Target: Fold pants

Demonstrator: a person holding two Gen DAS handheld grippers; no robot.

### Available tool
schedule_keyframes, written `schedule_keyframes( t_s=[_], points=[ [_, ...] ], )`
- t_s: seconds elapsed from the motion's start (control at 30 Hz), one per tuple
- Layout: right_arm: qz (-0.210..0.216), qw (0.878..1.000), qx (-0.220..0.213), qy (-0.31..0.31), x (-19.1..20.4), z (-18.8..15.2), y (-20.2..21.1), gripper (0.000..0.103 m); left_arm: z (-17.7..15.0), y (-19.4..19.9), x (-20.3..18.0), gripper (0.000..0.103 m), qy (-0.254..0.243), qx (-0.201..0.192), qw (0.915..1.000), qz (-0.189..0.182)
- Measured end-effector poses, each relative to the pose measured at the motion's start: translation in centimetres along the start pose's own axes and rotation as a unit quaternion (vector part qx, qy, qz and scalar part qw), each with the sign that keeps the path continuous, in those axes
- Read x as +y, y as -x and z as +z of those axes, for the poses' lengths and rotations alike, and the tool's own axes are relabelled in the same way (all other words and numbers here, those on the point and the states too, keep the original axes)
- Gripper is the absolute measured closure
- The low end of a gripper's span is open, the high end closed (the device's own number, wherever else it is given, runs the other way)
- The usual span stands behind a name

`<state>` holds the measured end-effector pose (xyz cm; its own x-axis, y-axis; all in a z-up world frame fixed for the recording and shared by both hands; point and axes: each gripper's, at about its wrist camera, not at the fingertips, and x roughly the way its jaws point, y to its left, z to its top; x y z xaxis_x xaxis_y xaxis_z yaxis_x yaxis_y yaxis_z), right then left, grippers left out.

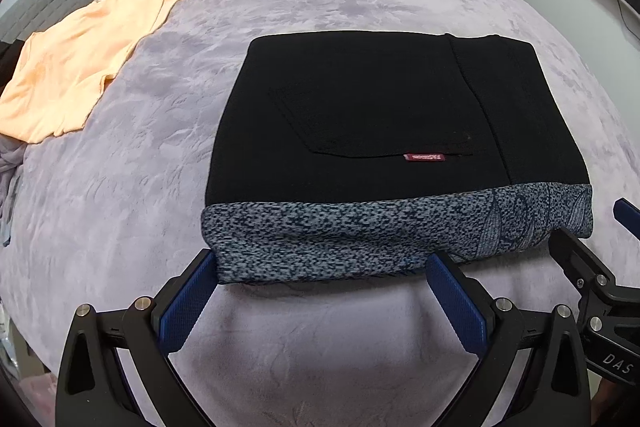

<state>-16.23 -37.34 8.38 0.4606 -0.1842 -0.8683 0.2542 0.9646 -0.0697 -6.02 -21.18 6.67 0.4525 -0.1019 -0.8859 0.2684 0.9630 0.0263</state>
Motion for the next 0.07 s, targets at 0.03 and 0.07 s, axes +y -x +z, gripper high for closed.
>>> schedule_keyframes(
  t_s=[0.03,0.07],
  points=[
    [-0.003,1.0,-0.001,-0.005,-0.8,-0.1,0.0,0.0,0.2,0.1,-0.6,0.0,-0.003,-0.001,1.0,0.007],
    [-0.006,1.0,-0.002,-0.014,-1.8,-0.3,0.1,0.0,0.4,0.2,-1.2,0.0,-0.004,-0.002,0.9999,0.016]
  ],
)
